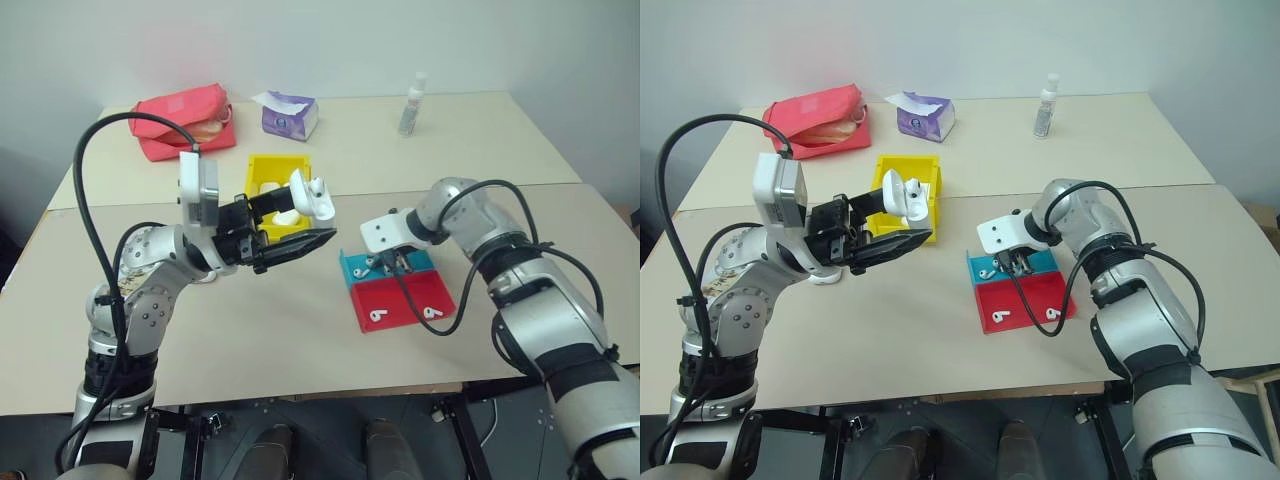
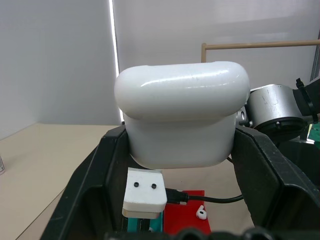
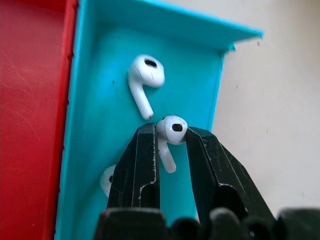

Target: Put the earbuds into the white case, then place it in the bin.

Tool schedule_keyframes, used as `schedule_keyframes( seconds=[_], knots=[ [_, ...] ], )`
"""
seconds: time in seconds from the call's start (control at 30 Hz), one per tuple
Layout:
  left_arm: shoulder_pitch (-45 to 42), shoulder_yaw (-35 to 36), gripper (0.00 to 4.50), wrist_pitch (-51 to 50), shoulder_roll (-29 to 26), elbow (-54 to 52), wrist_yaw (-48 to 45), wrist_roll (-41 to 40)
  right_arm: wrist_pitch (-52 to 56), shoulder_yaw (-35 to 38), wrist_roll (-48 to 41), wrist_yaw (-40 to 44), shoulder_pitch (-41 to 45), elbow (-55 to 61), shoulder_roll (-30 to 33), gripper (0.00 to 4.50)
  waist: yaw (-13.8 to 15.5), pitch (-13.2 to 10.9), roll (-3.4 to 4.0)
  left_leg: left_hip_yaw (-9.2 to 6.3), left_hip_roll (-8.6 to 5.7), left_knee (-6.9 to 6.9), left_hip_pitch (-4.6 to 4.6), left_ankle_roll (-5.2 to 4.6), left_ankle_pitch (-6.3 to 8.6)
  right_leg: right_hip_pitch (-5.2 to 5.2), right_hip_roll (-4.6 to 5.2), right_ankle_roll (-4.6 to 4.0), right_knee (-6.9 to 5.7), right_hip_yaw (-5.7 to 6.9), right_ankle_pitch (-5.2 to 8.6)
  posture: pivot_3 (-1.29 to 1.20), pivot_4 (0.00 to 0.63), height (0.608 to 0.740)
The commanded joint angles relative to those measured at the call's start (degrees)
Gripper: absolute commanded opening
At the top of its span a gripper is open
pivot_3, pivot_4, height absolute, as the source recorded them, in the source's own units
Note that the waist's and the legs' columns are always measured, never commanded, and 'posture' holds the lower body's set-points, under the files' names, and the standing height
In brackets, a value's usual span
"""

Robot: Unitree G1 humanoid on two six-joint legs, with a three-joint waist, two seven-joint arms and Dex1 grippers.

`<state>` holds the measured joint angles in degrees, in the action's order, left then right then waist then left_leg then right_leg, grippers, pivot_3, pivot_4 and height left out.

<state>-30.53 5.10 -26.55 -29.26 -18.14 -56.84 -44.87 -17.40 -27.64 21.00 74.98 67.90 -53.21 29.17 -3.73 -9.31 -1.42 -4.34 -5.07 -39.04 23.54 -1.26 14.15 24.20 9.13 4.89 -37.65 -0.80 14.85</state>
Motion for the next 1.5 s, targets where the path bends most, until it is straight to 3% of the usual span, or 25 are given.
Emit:
schedule_keyframes(
  seconds=[0.03,0.2,0.37,0.6,0.8,1.03,1.5],
  knots=[
    [-1.51,0.22,2.77,0.06,-0.22,-0.36,-0.43,-0.8,6.78,6.92,-5.0,-0.48,-1.11,9.86,4.04,0.6,0.0,0.0,0.0,0.0,0.0,0.01,0.02,0.0,0.0,0.02,0.0,0.0,0.02,0.0,0.0,0.0,0.15,0.74],
    [-3.1,-0.62,2.77,0.26,0.31,1.54,-1.69,-0.81,21.73,17.14,-15.16,0.64,-9.55,30.18,8.87,0.6,0.41,0.0,0.0,-0.02,0.0,0.04,0.05,-0.01,0.0,0.02,0.01,0.0,0.02,0.02,0.0,0.0,0.15,0.74],
    [-5.53,-2.2,2.77,0.82,1.4,5.15,-3.93,-0.08,45.13,35.29,-40.11,-3.2,-21.5,55.8,8.43,0.6,1.15,0.0,0.0,0.0,0.03,0.02,0.06,-0.01,0.01,-0.02,0.0,0.0,0.02,0.01,0.0,0.0,0.15,0.74],
    [-8.65,-3.79,2.77,2.16,3.72,9.61,-5.97,1.82,66.88,50.46,-67.51,-22.69,-29.93,77.95,1.98,0.6,1.7,0.0,0.0,-0.01,0.0,-0.05,0.05,-0.06,0.03,-0.06,0.04,0.0,0.01,0.0,0.0,0.0,0.15,0.74],
    [-10.54,-5.08,2.77,2.94,5.79,12.2,-7.69,3.29,74.75,50.63,-90.13,-39.91,-30.33,84.36,-2.04,0.6,1.58,0.0,0.0,0.0,-0.01,-0.04,0.03,-0.07,0.03,-0.05,0.06,0.0,0.0,-0.02,0.0,0.0,0.15,0.74],
    [-11.12,-5.21,2.77,2.74,7.09,12.28,-8.33,3.75,73.2,45.86,-96.22,-46.99,-31.35,85.42,-0.97,0.6,1.45,0.0,0.0,0.01,-0.04,-0.04,0.04,-0.1,0.05,-0.05,0.05,0.0,-0.01,-0.01,0.0,0.0,0.15,0.74],
    [-10.4,-4.84,2.77,2.18,7.18,9.86,-7.87,3.36,69.08,40.75,-92.69,-48.15,-32.9,84.91,1.46,0.6,1.4,0.0,0.0,0.02,-0.04,-0.06,0.03,-0.11,0.05,-0.06,0.04,0.0,-0.02,-0.01,0.0,0.0,0.15,0.74]
  ],
)
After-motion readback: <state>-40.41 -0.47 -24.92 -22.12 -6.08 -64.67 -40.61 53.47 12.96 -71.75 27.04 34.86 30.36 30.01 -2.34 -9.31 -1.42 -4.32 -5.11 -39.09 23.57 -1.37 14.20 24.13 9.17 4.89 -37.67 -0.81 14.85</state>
